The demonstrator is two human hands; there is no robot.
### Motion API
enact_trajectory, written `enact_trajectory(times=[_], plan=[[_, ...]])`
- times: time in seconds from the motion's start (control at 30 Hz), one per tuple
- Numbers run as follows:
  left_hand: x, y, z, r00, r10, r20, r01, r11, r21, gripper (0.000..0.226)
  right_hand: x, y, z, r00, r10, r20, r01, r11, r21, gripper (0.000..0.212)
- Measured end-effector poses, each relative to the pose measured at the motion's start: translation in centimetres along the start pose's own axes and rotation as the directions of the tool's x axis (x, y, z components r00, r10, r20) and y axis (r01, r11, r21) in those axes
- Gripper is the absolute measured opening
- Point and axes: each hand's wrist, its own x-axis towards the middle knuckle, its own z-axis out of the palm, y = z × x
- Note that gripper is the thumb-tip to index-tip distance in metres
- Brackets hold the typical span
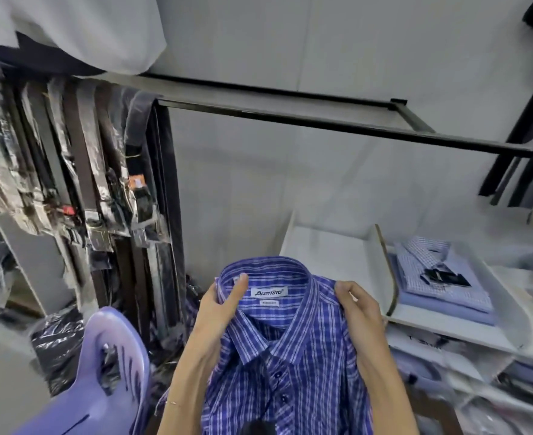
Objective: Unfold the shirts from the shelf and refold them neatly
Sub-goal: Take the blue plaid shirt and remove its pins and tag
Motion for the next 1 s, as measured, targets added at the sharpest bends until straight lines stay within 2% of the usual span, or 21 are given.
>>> enact_trajectory(times=[0.1,0.2,0.27,0.33,0.37,0.43,0.5,0.57,0.63,0.8,0.9,1.0], plan=[[0.2,-0.3,0.1,1.0,0.02,-0.006,-0.02,1.0,0.023,0.036,0.2,-0.2,0.0,0.999,0.027,0.024,-0.027,0.999,0.029,0.021],[0.0,0.0,0.3,0.999,0.038,-0.01,-0.038,0.998,-0.051,0.018,0.4,0.2,0.2,0.999,0.045,0.026,-0.045,0.999,-0.012,0.017],[0.1,0.0,0.3,1.0,0.025,0.001,-0.025,0.996,-0.082,0.017,0.6,0.8,0.5,0.999,-0.024,-0.036,0.019,0.99,-0.141,0.008],[0.2,0.0,0.3,1.0,0.013,0.012,-0.012,0.997,-0.081,0.019,0.5,0.3,0.8,0.979,-0.185,-0.086,0.157,0.952,-0.263,0.013],[0.2,0.0,0.3,1.0,0.011,0.01,-0.01,0.997,-0.083,0.021,0.4,-0.5,1.0,0.961,-0.268,-0.07,0.242,0.936,-0.257,0.015],[0.3,-0.1,0.4,1.0,0.008,-0.005,-0.008,0.997,-0.075,0.03,-0.1,-2.3,1.5,0.936,-0.348,0.054,0.351,0.913,-0.207,0.007],[0.2,0.1,0.7,0.998,0.054,-0.006,-0.055,0.998,-0.031,0.025,-0.6,-3.3,2.1,0.912,-0.325,0.25,0.386,0.886,-0.257,0.009],[-0.2,0.3,1.0,0.994,0.104,0.024,-0.104,0.994,0.029,0.025,-0.6,-2.8,2.6,0.889,-0.274,0.367,0.43,0.775,-0.463,0.017],[-0.6,0.5,1.1,0.987,0.152,0.057,-0.157,0.983,0.093,0.028,-0.4,-1.6,3.3,0.887,-0.269,0.376,0.456,0.641,-0.618,0.018],[-1.0,0.7,0.7,0.959,0.273,0.08,-0.283,0.94,0.189,0.045,-0.4,-1.1,3.5,0.905,-0.247,0.346,0.411,0.715,-0.566,0.007],[-1.2,0.6,1.4,0.951,0.31,0.003,-0.305,0.933,0.193,0.037,-0.8,-1.3,4.2,0.888,-0.295,0.354,0.446,0.743,-0.499,0.008],[-1.3,0.5,1.7,0.95,0.311,-0.039,-0.302,0.942,0.145,0.038,-0.8,-1.1,4.2,0.872,-0.322,0.369,0.479,0.715,-0.509,0.008]])
